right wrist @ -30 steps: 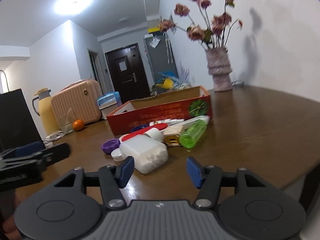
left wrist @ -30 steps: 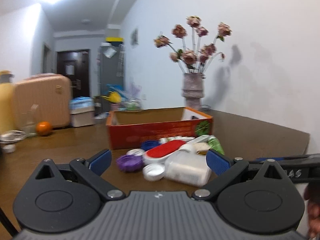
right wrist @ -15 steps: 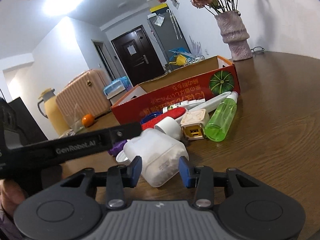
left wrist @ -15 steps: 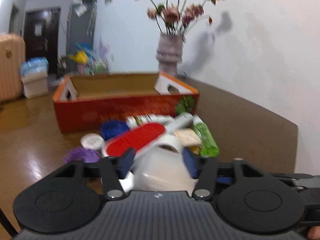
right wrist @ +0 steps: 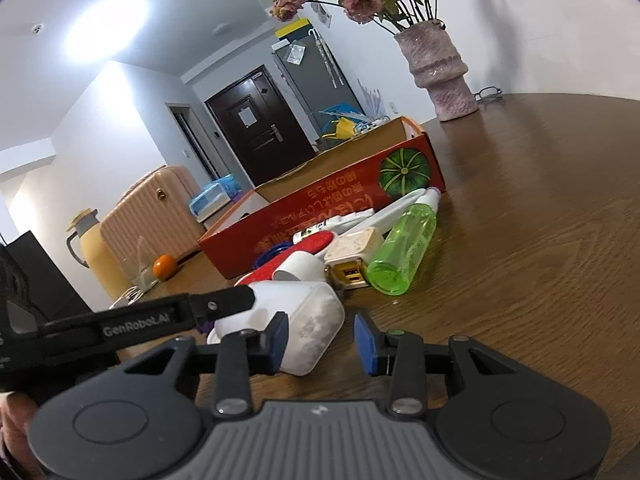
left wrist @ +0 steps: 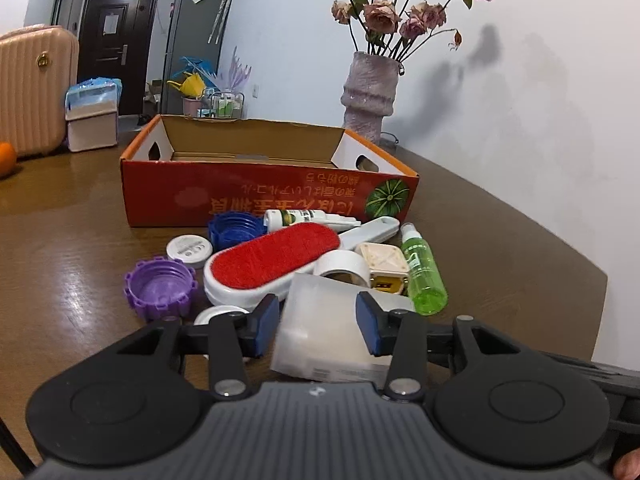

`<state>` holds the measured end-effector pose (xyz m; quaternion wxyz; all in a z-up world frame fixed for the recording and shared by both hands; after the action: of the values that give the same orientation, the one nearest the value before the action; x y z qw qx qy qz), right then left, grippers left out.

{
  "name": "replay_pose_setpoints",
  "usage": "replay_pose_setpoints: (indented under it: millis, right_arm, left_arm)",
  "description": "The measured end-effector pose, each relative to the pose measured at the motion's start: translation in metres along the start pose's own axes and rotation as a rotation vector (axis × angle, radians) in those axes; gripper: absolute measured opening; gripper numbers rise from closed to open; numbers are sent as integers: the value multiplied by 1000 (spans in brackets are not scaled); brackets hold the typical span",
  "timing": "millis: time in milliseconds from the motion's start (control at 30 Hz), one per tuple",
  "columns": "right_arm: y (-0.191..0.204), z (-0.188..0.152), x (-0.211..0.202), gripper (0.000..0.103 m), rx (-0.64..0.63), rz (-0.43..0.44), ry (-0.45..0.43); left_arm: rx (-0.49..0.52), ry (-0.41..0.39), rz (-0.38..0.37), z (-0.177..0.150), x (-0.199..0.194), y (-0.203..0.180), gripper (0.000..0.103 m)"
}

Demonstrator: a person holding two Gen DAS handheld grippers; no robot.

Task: Organize rigid objects
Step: 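Reach the right tool to the white plastic container and close on it, then lift the white container with the right tool toward the cardboard box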

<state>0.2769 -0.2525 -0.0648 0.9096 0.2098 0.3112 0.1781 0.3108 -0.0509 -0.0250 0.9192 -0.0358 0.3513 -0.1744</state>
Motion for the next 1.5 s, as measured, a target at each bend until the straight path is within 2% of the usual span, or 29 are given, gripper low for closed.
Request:
replay_pose_setpoints:
  millis: [100,133,200,367,633,667,733,767,833,933,967,1133,1200,1300,1333,1367,1433,1500]
  right_arm:
    - [0,2,1,37,-15,7,-4]
    - [1,3,2,37,-17,11,1]
    - [0,5,4,32,-6,39,8]
    - [-4,4,2,30,9,52,10]
    - [1,-17,-36,28,-16,46,37]
    - [-1,-18,-38,28,-5,51,41]
    - [-3,-18,-39,30,19,47,45]
    - [-3,-16,-38,31,23,41,48]
    - [0,-15,-37,31,11,30,53]
    - [-1,-15,-33,30,24,55,64]
    - [-2,-14,-32,30,31,57,63]
    - [-5,-11,-28,30,39,63,65]
    - [-6,-9,-25,35,49,63,64]
    - [-9,-9,-19,43,70,58,58]
    - [-8,-9,-17,43,69,55,56]
    - [-8,-8,-15,43,73,57,56]
    - [-9,-7,-13,43,88,59,60]
    - [-8,-5,-12,42,96,62,69]
  left_arm:
    - [2,7,-17,-4,-3,-6,46]
    - [-5,9,-23,-5,-5,-8,38]
    - [-35,14,-37,-7,-7,-9,35]
    - [-140,18,-68,-15,-13,-7,33]
    - [-195,30,-114,-55,-51,-21,33]
    - [-195,32,-108,-57,-50,-20,35]
    - [-197,20,-93,-57,-49,-18,45]
    - [-198,17,-82,-57,-48,-17,47]
    - [-195,21,-97,-55,-45,-14,47]
    - [-225,59,-197,-55,-36,-6,50]
    - [-238,56,-205,-55,-33,-4,50]
    - [-237,38,-222,-54,-31,1,45]
    - [-234,38,-235,-52,-29,3,44]
    - [-228,26,-207,-48,-25,6,55]
    - [-228,26,-209,-48,-23,8,56]
    - [-240,31,-224,-47,-21,11,55]
    - [-263,32,-271,-46,-20,14,42]
    - [-251,27,-257,-46,-21,12,41]
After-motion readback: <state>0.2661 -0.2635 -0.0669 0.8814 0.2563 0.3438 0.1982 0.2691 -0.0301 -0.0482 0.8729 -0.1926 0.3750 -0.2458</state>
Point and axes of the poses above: each gripper's, at about its wrist camera, not at the fingertips, and x roughly the way its jaws point, y to its left, z to its top, the point moved 1 cm from there along x, roughly the way its jaws point, and after that the axes turned 9 degrees about y, right-handed, at the moved point
